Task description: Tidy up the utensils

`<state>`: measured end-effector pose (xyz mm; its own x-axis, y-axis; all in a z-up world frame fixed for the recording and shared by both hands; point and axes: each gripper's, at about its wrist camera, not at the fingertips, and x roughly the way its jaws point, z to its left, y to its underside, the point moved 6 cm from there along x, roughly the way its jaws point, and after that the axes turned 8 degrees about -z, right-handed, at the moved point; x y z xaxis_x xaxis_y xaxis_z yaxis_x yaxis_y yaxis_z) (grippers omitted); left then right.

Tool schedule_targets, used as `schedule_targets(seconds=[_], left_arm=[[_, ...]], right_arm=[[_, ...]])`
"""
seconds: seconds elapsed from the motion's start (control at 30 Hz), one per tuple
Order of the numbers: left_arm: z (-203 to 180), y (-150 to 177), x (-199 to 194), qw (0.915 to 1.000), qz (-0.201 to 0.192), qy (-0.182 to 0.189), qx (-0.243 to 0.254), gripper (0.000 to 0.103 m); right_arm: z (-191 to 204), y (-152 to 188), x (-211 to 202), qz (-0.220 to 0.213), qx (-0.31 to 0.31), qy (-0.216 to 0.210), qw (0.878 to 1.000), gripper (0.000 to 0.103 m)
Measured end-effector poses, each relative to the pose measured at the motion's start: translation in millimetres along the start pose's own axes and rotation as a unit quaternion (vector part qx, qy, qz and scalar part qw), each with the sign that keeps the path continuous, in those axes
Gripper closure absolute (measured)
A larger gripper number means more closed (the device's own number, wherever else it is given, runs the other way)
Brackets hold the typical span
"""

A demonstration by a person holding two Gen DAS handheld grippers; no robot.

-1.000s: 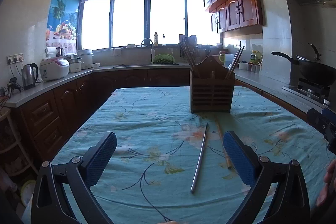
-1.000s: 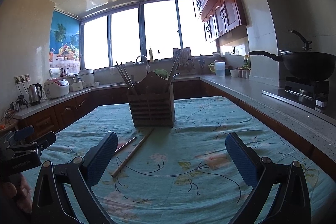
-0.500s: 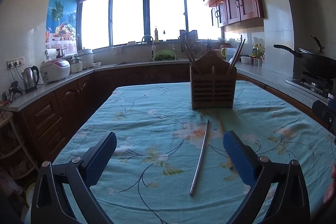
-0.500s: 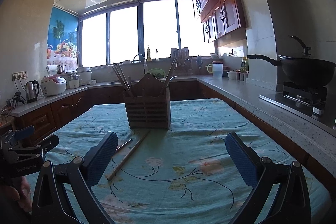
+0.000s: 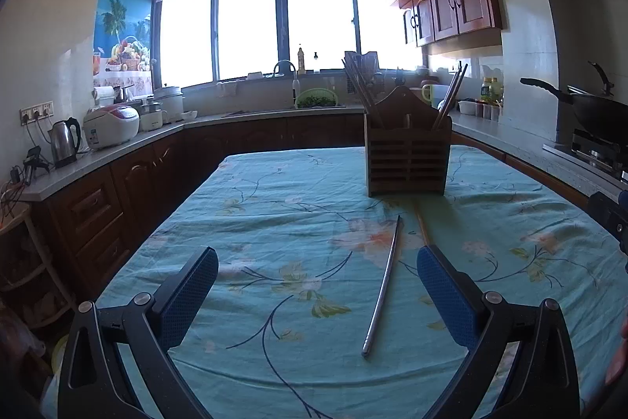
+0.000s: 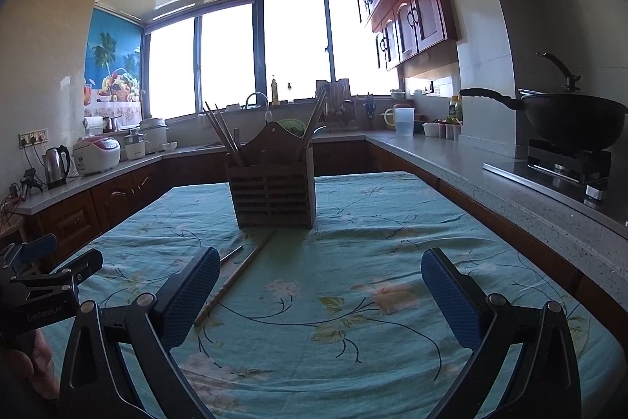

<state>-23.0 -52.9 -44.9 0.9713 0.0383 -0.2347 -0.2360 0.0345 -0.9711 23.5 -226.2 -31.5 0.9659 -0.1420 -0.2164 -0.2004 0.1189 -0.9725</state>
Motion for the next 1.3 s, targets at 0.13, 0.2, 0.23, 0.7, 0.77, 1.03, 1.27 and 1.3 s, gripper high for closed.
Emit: schedule_targets(seconds=[0.13, 0.2, 0.23, 0.7, 0.77, 1.03, 1.27, 1.3], left_arm=[[2, 1, 1, 1.0, 0.001, 0.001, -0.001, 0.001], [2, 0, 1, 1.0, 0.0, 0.001, -0.001, 0.001], [2, 0, 1, 1.0, 0.001, 0.001, -0.002, 0.001], [4, -1, 1, 1.0, 0.002, 0.006, -0.004, 0.001], [4, -1, 1, 1.0, 0.002, 0.005, -0.004, 0.001], [4, -2, 1, 1.0, 0.003, 0.006, -0.004, 0.001], [4, -3, 1, 1.0, 0.004, 0.007, -0.005, 0.001], [4, -4, 1, 0.9999, 0.004, 0.008, -0.005, 0.001]], right_arm=[[1, 0, 1, 0.001, 0.0, -0.003, 1.0, 0.0], [1, -1, 1, 0.0, 0.0, -0.005, 1.0, 0.0], [1, -1, 1, 0.0, -0.001, -0.006, 1.0, 0.0], [2, -8, 0, -0.005, 0.002, -0.015, 1.0, 0.0], [2, -9, 0, -0.006, 0.004, -0.016, 1.0, 0.0], [4, -10, 0, -0.009, 0.005, -0.019, 1.0, 0.0], [6, -13, -2, -0.011, 0.008, -0.021, 1.0, 0.0], [6, -13, -2, -0.012, 0.009, -0.022, 1.0, 0.0]])
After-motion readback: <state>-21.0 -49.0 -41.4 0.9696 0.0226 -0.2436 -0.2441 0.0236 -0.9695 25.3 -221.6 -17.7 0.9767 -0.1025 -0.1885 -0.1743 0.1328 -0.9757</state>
